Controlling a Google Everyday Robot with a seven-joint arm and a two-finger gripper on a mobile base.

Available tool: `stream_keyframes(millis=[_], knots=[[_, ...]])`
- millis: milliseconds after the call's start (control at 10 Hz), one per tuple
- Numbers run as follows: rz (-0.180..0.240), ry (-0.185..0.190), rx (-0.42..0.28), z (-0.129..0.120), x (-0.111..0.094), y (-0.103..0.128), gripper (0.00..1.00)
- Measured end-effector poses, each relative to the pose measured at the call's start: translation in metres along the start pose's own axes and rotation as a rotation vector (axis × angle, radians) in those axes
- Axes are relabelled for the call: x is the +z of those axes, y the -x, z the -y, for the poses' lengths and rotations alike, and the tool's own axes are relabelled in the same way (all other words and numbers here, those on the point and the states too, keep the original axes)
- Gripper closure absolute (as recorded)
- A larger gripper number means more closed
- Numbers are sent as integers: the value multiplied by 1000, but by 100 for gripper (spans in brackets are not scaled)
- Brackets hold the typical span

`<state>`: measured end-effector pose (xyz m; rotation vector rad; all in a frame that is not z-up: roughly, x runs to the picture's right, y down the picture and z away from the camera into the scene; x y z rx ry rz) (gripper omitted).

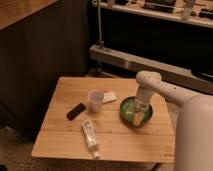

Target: Drag the ceramic bowl in a circle

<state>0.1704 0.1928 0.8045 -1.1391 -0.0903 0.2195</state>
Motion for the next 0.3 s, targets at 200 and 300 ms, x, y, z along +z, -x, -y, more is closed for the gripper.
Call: stream_keyframes(millis=[200, 300], knots=[[-8, -2, -14, -17, 7, 7, 100], [-13, -4, -25, -21, 9, 10, 100]])
